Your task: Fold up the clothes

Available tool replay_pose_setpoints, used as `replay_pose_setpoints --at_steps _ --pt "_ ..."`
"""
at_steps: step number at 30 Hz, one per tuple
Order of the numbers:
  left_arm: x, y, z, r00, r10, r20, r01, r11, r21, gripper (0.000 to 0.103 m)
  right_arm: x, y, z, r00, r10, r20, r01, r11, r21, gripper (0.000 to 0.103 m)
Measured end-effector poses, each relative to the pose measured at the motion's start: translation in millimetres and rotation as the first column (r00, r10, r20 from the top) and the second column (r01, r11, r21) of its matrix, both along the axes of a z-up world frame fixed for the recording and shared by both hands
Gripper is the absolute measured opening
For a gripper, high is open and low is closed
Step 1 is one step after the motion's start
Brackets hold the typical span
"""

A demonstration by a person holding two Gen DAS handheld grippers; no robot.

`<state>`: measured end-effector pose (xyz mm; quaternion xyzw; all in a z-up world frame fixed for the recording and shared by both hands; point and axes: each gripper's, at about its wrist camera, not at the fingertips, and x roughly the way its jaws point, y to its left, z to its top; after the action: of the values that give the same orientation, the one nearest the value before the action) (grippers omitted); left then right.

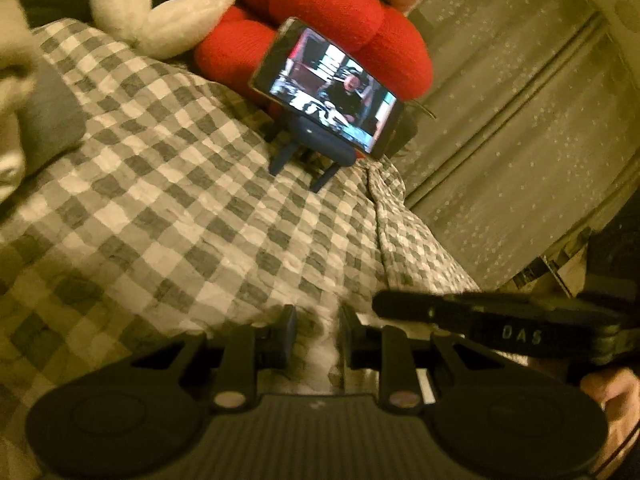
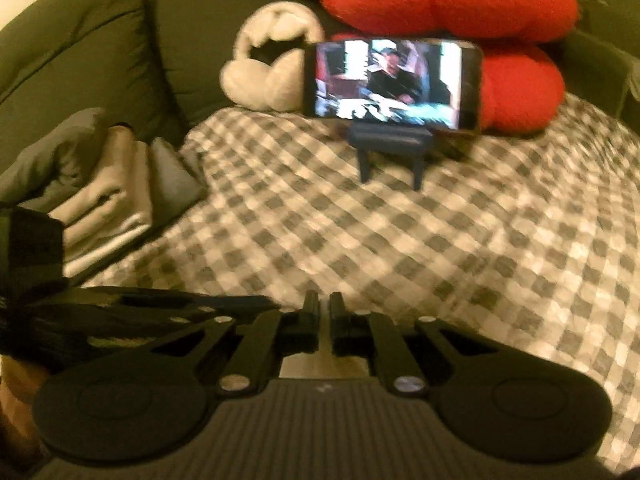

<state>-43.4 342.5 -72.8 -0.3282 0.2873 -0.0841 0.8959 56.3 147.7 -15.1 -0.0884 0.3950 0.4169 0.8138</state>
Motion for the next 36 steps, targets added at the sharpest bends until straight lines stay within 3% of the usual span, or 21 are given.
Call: replay_pose_setpoints --at_steps 7,13,15,20,27,36 --pt "1.3 -12.7 1.6 0.999 -0.035 0.009 0.035 0.998 0.043 0.024 1.9 -6.2 0.2 0.999 -0.010 -0.044 0.011 0.999 0.033 0.015" --pt "2.9 -14.6 -1.4 0.998 -0.059 0.012 0.059 0.998 0.001 0.024 3.3 -4.4 -0.6 0.998 -0.032 -0.061 0.034 0.999 0.017 0.016" --pt "2.8 -14.7 -2.0 0.998 -0.063 0.011 0.063 0.998 -0.004 0.023 1.6 -0.9 -0.8 0.998 -0.041 -0.036 0.041 0.999 -0.008 0.009" --pt "2.3 -17.5 -1.3 0.997 -0.080 0.013 0.080 0.997 -0.004 0.023 -4.7 1.7 4.6 0.999 -0.039 0.039 0.039 0.999 -0.017 0.008" --pt "1.6 -23.0 -1.3 0.993 -0.119 0.023 0.119 0.993 -0.015 0.023 -3.5 8.2 -2.4 0.997 0.032 0.072 -0.028 0.998 -0.051 0.009" --pt "2.5 -25.9 0.8 0.985 -0.169 0.021 0.169 0.986 0.000 0.023 0.4 -4.2 6.5 0.997 0.066 0.029 -0.067 0.996 0.057 0.009"
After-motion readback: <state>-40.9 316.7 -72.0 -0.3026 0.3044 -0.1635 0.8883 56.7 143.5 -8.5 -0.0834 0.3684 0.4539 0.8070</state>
